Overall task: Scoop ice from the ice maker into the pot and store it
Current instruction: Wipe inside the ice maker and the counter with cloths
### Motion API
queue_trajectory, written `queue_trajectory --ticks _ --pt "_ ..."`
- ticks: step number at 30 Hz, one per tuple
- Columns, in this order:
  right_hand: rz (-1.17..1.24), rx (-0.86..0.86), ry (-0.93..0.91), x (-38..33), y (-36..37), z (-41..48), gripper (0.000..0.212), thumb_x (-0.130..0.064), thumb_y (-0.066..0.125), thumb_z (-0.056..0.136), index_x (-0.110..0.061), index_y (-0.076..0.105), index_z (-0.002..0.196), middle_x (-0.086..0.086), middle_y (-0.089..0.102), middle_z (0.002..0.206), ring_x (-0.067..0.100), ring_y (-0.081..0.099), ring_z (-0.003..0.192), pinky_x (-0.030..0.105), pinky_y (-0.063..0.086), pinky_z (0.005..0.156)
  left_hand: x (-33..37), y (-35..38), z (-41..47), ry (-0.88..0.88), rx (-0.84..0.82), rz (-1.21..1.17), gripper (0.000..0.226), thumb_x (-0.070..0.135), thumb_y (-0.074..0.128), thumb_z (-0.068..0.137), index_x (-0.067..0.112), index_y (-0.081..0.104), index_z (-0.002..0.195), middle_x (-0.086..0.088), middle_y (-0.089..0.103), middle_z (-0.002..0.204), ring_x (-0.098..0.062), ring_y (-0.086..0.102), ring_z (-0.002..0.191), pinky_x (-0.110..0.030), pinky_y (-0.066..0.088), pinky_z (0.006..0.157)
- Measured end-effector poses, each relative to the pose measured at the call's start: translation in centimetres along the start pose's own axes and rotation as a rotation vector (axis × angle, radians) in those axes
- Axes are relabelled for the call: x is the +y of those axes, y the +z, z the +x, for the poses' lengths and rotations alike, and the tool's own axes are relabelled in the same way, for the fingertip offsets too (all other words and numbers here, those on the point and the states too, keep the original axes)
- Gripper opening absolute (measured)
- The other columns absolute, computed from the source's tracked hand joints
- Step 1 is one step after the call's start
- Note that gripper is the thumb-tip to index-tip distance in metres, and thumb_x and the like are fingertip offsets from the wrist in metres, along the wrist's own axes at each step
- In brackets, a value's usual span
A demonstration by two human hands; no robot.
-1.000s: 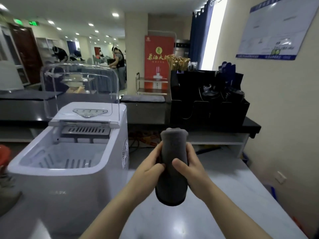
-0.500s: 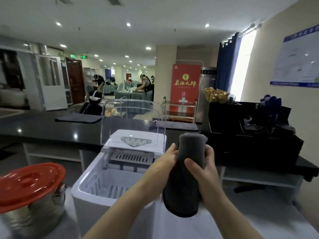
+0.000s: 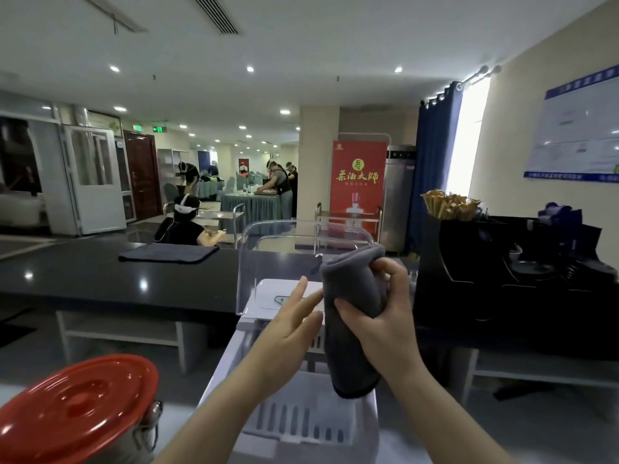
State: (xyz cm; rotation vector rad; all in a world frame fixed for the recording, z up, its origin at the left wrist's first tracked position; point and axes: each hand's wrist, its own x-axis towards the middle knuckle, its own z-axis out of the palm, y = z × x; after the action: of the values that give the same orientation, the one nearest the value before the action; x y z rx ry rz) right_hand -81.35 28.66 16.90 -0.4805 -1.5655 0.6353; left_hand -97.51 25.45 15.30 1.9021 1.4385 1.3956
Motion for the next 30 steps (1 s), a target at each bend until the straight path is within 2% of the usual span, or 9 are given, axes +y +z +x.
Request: queue_trajectory --ticks 3,5,8,12,16,19,23,26,30 --pt "-0.103 0.125 -0.043 0.2 1.8 1.3 0.059 -0.012 0.080 0.068 -0.026 0.046 0.114 -0.011 0.055 0.109 0.008 0.056 0.102 0.021 0.048 0.085 -0.2 -1.8 -1.3 0.010 -0.009 0.056 0.040 0.046 0.041 0.093 0.053 0.028 0.130 0.032 0.011 0.145 0.037 0.006 0.116 0.005 0.021 0.092" --pt "-0.207 0.182 -0.088 1.0 2.7 1.7 0.060 -0.014 0.083 0.069 -0.022 0.047 0.117 -0.002 0.051 0.114 0.013 0.053 0.105 0.025 0.047 0.088 -0.5 -2.9 -1.4 0.010 0.034 0.113 0.044 0.039 0.044 0.096 0.050 0.024 0.134 0.026 0.010 0.149 0.030 0.006 0.124 -0.006 0.019 0.104" --pt "-0.355 0.251 -0.083 1.4 3.6 2.2 0.060 -0.017 0.083 0.069 -0.017 0.049 0.118 0.000 0.046 0.117 0.013 0.046 0.106 0.008 0.037 0.090 -1.8 -4.3 -1.0 0.010 0.205 0.157 0.054 0.026 0.049 0.096 0.038 0.025 0.143 0.018 0.016 0.153 0.004 0.012 0.140 -0.022 0.016 0.111" --pt "-0.479 0.247 -0.145 1.5 4.5 2.5 0.058 -0.017 0.084 0.067 -0.013 0.053 0.117 0.007 0.047 0.120 0.004 0.039 0.105 -0.002 0.032 0.083 -3.4 -5.4 -0.5 -0.040 0.396 0.150 0.062 0.014 0.048 0.095 0.028 0.021 0.148 0.011 0.012 0.157 0.005 0.007 0.139 -0.021 0.011 0.110" --pt "-0.701 0.164 -0.229 2.0 5.5 1.8 0.059 -0.025 0.086 0.064 -0.017 0.056 0.115 0.011 0.050 0.120 0.008 0.042 0.103 0.009 0.041 0.075 -5.4 -5.8 -0.5 -0.141 0.311 0.095 0.071 0.015 0.050 0.093 0.025 0.009 0.151 0.007 0.009 0.159 -0.001 0.006 0.142 -0.023 0.011 0.112" --pt "-0.816 0.019 -0.225 2.7 6.7 0.7 0.062 -0.031 0.083 0.065 -0.025 0.049 0.116 0.009 0.046 0.126 0.023 0.052 0.102 0.034 0.056 0.072 -6.6 -5.5 -1.0 -0.172 0.178 0.044 0.083 0.023 0.056 0.092 0.033 -0.002 0.150 0.012 0.010 0.157 -0.001 0.015 0.140 -0.025 0.021 0.111" --pt "-0.986 -0.165 -0.203 2.9 7.9 -0.5 0.063 -0.032 0.082 0.059 -0.025 0.051 0.113 0.013 0.049 0.125 0.030 0.059 0.089 0.041 0.056 0.064 -7.2 -5.7 -1.7 -0.254 0.037 0.025 0.100 0.015 0.058 0.090 0.047 -0.021 0.142 0.019 0.024 0.144 0.002 0.037 0.121 -0.020 0.036 0.092" --pt "-1.051 -0.318 -0.150 2.8 8.3 -1.7 0.056 -0.036 0.076 0.059 -0.026 0.052 0.109 0.013 0.051 0.123 0.032 0.061 0.083 0.040 0.055 0.061 -7.6 -6.0 -2.2 -0.297 -0.008 0.055 0.110 0.007 0.057 0.081 0.050 -0.028 0.137 0.013 0.054 0.124 -0.004 0.063 0.084 -0.029 0.054 0.074" --pt "-1.154 -0.464 -0.085 2.6 8.7 -3.2 0.048 -0.039 0.075 0.058 -0.026 0.059 0.102 0.011 0.054 0.116 0.029 0.062 0.073 0.037 0.052 0.055 -6.9 -6.3 -2.4 -0.324 -0.068 0.074 0.110 -0.003 0.053 0.080 0.043 -0.028 0.138 0.008 0.063 0.071 0.006 0.056 0.053 -0.010 0.039 0.050"
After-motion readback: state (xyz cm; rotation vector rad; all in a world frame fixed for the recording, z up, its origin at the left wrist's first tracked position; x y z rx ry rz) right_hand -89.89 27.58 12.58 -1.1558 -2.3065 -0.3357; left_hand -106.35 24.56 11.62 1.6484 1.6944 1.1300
